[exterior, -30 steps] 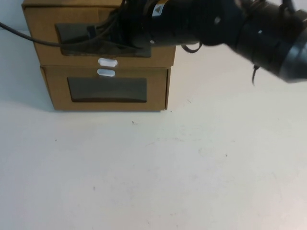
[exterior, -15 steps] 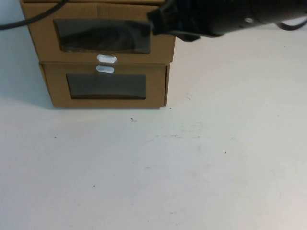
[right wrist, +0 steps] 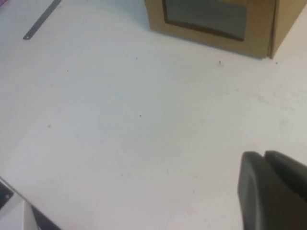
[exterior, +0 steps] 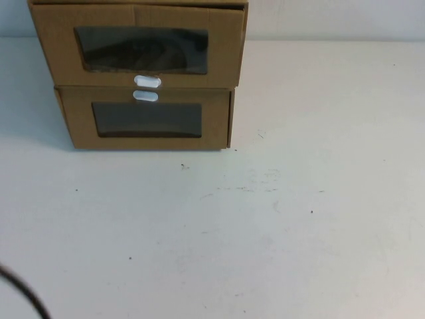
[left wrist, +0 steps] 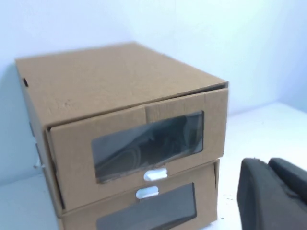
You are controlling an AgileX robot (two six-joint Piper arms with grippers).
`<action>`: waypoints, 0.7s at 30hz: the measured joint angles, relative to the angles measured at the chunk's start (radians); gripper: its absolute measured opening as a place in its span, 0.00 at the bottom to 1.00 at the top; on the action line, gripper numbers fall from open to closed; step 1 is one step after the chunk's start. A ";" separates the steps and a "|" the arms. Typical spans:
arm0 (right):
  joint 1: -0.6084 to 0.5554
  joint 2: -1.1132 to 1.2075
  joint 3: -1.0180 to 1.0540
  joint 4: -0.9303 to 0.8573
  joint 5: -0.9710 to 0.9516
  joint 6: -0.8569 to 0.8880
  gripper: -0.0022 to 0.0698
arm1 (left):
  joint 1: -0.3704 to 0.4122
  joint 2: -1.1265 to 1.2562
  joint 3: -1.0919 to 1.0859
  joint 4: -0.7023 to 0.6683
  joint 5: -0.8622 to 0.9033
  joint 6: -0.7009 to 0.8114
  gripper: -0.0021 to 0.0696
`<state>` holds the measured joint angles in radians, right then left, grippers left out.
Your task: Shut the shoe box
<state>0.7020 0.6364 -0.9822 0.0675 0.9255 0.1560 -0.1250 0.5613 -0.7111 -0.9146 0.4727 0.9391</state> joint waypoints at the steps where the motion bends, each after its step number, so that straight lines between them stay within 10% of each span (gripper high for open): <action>1: 0.000 -0.043 0.041 0.000 0.002 0.011 0.01 | 0.000 -0.066 0.062 -0.034 -0.019 0.037 0.03; 21: 0.000 -0.315 0.653 0.034 -0.629 0.030 0.01 | 0.000 -0.416 0.719 -0.132 -0.324 0.114 0.03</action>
<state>0.7020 0.3212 -0.3295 0.1018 0.2966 0.1859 -0.1250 0.1452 0.0077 -1.0463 0.1482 1.0529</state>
